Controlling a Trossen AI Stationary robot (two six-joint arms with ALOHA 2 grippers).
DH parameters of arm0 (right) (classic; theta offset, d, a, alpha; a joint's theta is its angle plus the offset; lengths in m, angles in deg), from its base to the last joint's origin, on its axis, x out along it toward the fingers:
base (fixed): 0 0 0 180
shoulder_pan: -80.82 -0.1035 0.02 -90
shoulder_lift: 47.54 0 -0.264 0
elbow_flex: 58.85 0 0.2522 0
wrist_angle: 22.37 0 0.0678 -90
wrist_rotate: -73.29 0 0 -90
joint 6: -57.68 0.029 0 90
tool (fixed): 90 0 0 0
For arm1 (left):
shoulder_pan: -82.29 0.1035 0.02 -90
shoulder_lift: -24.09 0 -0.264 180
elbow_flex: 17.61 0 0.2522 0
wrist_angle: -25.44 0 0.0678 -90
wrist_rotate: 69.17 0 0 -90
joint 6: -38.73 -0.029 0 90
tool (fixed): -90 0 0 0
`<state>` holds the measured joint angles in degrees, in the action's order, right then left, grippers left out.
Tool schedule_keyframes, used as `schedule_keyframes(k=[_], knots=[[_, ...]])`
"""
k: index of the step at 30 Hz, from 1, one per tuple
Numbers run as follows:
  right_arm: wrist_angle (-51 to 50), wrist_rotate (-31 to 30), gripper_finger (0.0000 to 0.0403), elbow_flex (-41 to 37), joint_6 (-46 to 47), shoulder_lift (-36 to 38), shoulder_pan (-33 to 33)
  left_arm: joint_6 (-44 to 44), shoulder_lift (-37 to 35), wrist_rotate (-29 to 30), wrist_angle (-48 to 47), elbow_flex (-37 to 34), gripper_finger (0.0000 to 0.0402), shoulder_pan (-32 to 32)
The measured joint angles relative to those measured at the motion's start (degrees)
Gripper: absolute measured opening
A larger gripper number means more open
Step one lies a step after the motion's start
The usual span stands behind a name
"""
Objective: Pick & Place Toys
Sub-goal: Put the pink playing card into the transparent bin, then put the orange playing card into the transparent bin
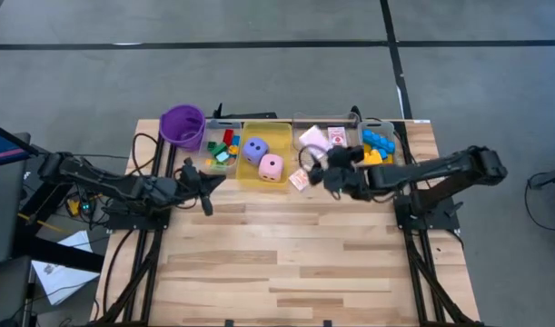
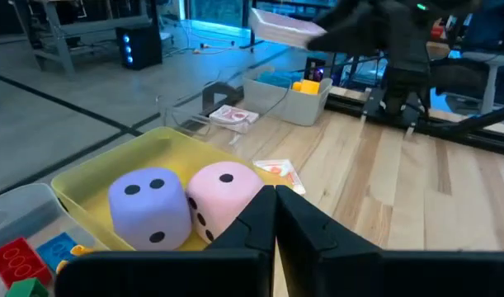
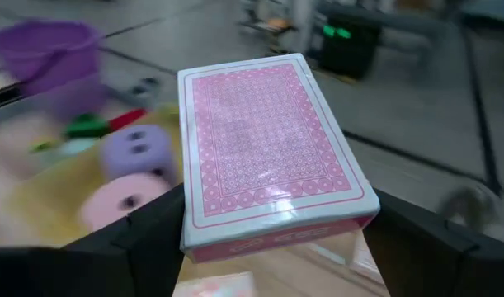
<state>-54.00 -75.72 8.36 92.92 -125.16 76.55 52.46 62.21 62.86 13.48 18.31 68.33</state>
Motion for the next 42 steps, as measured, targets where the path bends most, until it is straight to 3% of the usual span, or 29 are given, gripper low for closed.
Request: schedule_keyframes(k=[7,17,25,34,42], knots=[[-2.0,1.9,0.0311,0.0,6.8,0.3,9.9,0.0,0.1,0.0,-0.1,0.0,0.0000,0.0],[4.7,1.5,0.0314,0.0,6.2,-8.6,16.7,0.1,0.1,0.0,-0.1,0.0,0.0000,0.0],[14.4,-1.9,0.0369,0.1,-1.5,-15.1,19.6,0.1,0.2,0.0,-0.1,0.0,0.0000,0.0],[18.3,-1.5,0.0378,0.1,-3.6,-14.5,18.0,0.1,0.2,-0.1,-0.3,0.0,0.0000,0.0],[18.1,-1.1,0.0366,0.1,-15.5,-11.0,7.1,0.2,0.2,-0.2,-0.5,0.0,0.0000,0.0]])
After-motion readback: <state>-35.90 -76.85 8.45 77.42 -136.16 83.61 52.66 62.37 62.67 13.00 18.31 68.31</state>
